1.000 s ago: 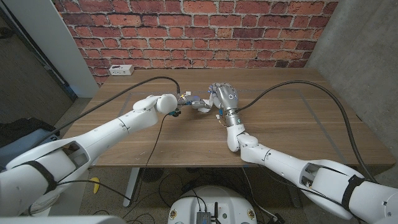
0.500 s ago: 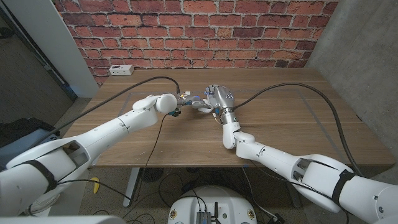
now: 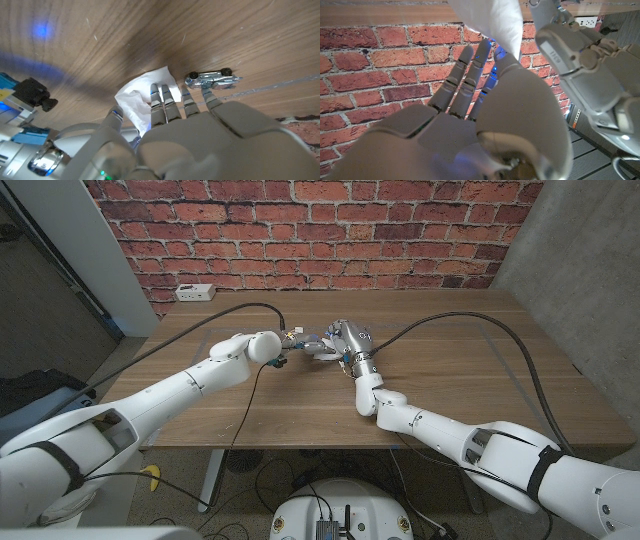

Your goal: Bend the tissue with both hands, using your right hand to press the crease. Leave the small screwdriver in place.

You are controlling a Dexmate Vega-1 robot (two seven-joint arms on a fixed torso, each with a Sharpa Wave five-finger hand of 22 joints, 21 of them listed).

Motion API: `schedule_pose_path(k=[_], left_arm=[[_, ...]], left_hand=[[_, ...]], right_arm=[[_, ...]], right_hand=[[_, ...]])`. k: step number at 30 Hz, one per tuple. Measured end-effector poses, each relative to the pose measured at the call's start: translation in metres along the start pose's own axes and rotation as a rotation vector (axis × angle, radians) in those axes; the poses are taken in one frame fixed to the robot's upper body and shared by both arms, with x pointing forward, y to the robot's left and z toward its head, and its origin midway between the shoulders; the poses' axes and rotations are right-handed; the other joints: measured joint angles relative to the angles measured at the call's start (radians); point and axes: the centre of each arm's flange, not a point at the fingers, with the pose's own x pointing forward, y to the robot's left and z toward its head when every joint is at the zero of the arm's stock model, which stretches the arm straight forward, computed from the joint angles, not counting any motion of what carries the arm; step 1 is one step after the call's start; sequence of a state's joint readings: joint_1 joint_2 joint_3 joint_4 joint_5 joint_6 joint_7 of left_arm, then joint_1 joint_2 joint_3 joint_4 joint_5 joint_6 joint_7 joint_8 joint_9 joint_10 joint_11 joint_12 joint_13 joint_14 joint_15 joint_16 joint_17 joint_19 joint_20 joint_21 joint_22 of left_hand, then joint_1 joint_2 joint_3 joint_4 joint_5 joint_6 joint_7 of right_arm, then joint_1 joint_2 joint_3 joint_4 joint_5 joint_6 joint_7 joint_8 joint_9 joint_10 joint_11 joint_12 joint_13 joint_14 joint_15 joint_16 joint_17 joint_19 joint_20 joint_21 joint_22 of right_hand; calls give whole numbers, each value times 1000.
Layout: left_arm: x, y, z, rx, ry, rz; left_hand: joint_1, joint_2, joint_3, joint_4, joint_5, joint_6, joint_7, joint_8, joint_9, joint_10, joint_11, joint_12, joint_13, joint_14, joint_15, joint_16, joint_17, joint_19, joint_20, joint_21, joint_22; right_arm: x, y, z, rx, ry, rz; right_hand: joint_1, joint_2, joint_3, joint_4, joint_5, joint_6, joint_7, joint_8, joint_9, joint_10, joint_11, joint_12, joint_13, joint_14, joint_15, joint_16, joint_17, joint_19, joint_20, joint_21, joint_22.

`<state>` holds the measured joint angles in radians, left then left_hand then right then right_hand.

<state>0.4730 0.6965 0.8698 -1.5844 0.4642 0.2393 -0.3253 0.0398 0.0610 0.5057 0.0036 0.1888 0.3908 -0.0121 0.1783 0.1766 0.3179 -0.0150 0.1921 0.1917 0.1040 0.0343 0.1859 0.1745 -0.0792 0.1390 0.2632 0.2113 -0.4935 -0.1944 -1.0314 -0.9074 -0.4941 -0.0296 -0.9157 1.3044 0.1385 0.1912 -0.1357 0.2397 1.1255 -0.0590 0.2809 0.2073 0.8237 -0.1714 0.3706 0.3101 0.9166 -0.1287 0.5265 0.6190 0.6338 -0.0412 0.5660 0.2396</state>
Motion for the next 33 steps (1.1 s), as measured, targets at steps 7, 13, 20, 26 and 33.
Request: schedule_pose_path(k=[7, 13, 20, 26, 33], left_arm=[[-10, 8, -2, 6, 58, 79], [-19, 12, -5, 0, 80, 155], [-34, 7, -8, -25, 56, 286], [-45, -5, -12, -101, -7, 437], [-56, -12, -17, -198, -100, 647]], left_hand=[[1, 19, 18, 18, 0, 9, 2, 0, 0, 11, 14, 12, -1, 69, 3, 11, 0, 83, 5, 38, 0], [20, 31, 43, 17, -4, 80, 16, 24, 0, 100, 16, 40, -1, 197, -4, 30, 0, 209, 23, 90, 0], [42, 40, 89, 10, -12, 368, 85, 84, 14, 408, 19, 131, 29, 552, -53, 94, 9, 465, -7, 198, 0], [54, 41, 105, -1, -12, 364, 75, 70, 21, 455, 21, 147, 55, 668, -59, 117, 14, 544, -20, 237, 5], [54, 41, 111, -7, -12, 278, 39, 32, 21, 420, 22, 139, 71, 683, -58, 119, 24, 540, -15, 240, 5]], right_arm=[[-1, 2, -1, -39, -10, 33], [-2, 3, 1, -65, -28, 50], [-1, 4, 4, -73, -43, 57], [2, 6, 10, -57, -58, 67], [7, 11, 17, -27, -66, 108]], right_hand=[[0, 0, 0, 0, 0, 0, 0, 0, 0, 0, 0, 0, 1, 11, 0, 0, 5, -11, -11, 7, 5], [0, 0, -4, 4, 0, 5, 5, -4, 0, 0, 0, 0, 1, 11, 0, -7, 9, -22, -10, 17, 5], [0, 0, -4, 4, 0, 9, 2, -8, 0, 0, 0, -5, 3, 11, 0, -28, 9, -25, -14, 23, 4], [0, 0, -4, 4, 0, 9, 2, -11, 0, -5, -4, -19, -4, -6, 5, -69, -8, -27, -16, 42, 4], [0, 0, -4, 4, 0, 5, 6, -20, 5, -53, -9, -50, -13, -21, 9, -119, -44, -36, -14, 60, 2]])
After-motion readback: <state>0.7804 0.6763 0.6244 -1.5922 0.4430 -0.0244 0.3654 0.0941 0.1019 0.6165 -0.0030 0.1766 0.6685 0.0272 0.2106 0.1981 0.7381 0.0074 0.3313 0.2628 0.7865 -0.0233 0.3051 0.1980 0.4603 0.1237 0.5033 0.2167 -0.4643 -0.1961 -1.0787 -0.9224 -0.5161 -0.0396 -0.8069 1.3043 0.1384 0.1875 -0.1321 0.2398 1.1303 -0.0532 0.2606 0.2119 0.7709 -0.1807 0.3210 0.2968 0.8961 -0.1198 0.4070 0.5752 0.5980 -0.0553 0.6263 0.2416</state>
